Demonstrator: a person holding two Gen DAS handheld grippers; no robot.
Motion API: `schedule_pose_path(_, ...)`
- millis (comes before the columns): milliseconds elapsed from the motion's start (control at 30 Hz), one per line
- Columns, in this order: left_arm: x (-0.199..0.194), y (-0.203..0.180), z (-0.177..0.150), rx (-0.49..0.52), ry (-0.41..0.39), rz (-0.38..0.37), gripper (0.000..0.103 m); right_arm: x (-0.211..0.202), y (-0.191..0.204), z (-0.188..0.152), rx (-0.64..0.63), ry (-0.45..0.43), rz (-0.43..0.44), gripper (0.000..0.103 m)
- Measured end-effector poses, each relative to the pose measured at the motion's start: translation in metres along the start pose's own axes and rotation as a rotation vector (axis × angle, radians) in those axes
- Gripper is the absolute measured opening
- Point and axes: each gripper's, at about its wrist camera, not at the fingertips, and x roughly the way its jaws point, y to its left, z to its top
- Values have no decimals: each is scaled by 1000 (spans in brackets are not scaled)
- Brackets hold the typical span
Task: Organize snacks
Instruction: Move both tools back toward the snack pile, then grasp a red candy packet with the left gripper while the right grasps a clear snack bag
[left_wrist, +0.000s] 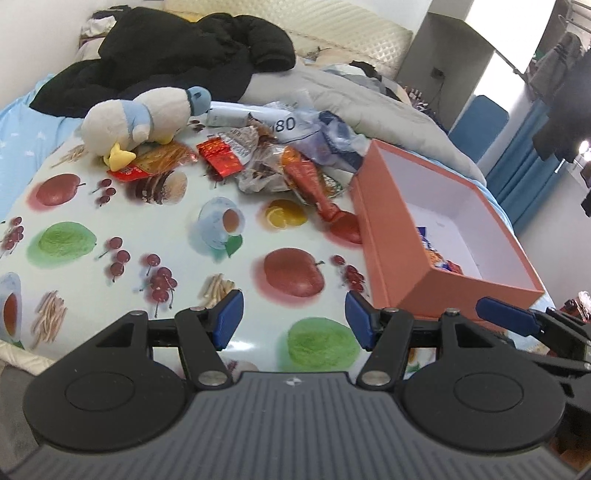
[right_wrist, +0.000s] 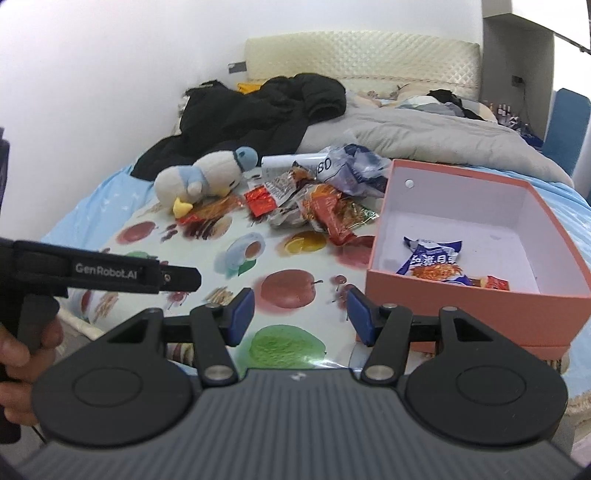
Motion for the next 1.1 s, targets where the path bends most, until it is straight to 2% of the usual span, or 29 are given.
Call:
schedule_pose_path(367, 81, 47, 45, -65, 15, 4, 66, 73, 16, 7, -33, 13, 23, 57)
schedule_pose_path(667, 151, 87, 86, -157, 27, -20, 64, 141, 28, 15, -50, 31, 43, 54)
schedule_pose_path(833, 192, 108, 112, -220, 26, -45, 58, 180, 27, 28, -5, 32, 59, 45)
schedule_pose_path(900, 207, 115, 120, -246, 23, -61, 56, 198, 26, 31, 16, 31, 78, 36)
schedule_pose_path(1000, 230, 127, 127, -305, 23, -93, 47, 221, 25, 35, 34, 8, 86, 36)
schedule_pose_path(1100, 249, 140, 132, -373, 12, -131, 44, 244, 27, 40, -11, -1, 77, 34)
